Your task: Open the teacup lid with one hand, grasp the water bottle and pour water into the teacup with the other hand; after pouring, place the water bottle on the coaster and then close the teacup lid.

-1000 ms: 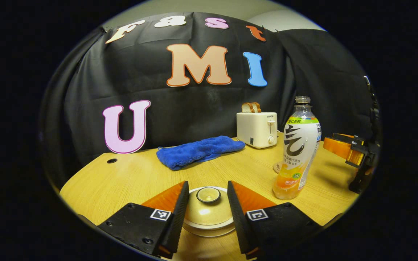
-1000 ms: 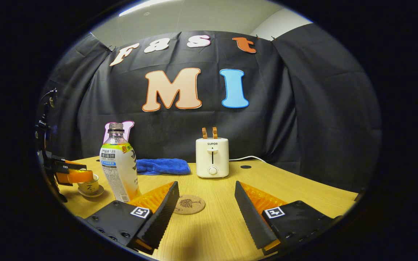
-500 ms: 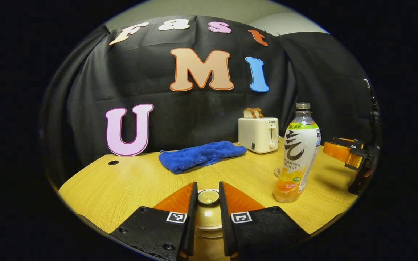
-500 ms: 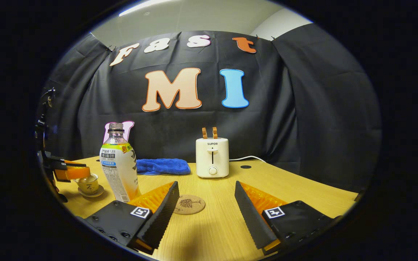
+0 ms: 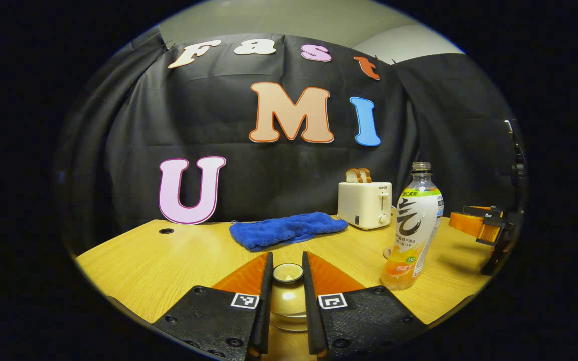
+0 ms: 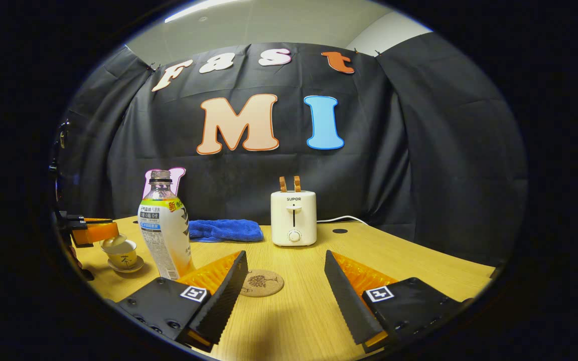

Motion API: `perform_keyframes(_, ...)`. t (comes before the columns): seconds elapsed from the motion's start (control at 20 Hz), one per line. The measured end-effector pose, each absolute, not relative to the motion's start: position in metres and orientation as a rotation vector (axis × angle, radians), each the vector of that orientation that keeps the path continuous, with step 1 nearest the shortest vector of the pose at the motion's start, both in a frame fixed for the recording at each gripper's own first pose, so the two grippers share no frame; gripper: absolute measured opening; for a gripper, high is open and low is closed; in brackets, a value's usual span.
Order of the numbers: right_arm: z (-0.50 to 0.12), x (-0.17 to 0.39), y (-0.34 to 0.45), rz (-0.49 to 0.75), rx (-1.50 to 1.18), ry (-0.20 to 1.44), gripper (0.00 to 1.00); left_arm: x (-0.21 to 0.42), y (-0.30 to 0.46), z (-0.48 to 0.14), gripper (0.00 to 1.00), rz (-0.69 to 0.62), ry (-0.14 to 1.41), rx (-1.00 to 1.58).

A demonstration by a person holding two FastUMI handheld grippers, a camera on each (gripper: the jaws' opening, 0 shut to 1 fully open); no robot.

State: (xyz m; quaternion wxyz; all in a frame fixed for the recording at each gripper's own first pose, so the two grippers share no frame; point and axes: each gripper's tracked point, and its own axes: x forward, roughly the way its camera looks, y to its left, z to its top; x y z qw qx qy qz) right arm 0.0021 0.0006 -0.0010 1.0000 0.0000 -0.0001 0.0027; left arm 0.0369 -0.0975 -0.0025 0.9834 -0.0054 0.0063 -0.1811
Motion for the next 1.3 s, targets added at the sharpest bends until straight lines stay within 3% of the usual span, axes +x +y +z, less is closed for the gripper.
perform_keyframes(0.6, -0.002, 0.002, 0.014, 0.072, 0.002, 0.002, 0.94, 0.018, -0.045, 0.0, 0.28, -0.179, 0.003, -0.005)
perform_keyframes(0.7, -0.002, 0.001, 0.024, 0.124, 0.004, 0.004, 0.98, 0.015, -0.037, 0.001, 0.28, -0.149, -0.001, -0.005)
perform_keyframes(1.1, -0.004, -0.018, 0.081, 0.446, 0.016, 0.02, 0.94, 0.011, -0.016, 0.003, 0.28, -0.075, 0.005, 0.006)
perform_keyframes(1.3, -0.004, -0.027, 0.098, 0.544, 0.02, 0.025, 0.94, 0.009, -0.007, 0.003, 0.28, -0.059, 0.005, 0.007)
